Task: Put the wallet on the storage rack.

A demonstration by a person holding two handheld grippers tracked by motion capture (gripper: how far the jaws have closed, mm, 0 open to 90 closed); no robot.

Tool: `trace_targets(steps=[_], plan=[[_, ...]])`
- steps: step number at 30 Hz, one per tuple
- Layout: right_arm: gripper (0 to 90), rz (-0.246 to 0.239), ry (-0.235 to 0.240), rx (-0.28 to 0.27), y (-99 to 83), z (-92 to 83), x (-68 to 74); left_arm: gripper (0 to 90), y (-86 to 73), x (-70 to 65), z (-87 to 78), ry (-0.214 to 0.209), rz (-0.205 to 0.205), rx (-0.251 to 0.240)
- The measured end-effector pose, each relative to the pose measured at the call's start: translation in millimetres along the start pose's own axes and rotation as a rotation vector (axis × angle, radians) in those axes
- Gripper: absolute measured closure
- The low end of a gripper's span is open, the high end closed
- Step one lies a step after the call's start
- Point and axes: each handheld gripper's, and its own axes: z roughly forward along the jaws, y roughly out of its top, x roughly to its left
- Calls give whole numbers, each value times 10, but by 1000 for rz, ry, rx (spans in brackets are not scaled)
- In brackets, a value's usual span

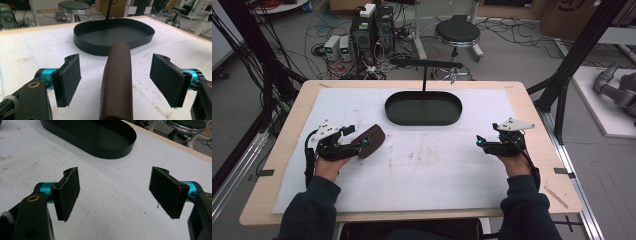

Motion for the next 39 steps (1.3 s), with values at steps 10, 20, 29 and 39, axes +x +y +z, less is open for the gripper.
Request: trace_targets(steps=[10, 20, 29, 39], plan=[[250, -8, 2, -4, -3, -2, -1, 439, -115, -2, 139, -9, 34, 170], [250, -5, 6, -8, 0, -7, 2, 645, 30, -76, 143, -65, 29, 106], [250, 5, 12, -21, 5, -8, -25, 647, 388, -81, 450, -129, 18, 41], [250, 20, 14, -26, -2, -19, -48, 648, 768, -117, 917, -196, 23, 33]])
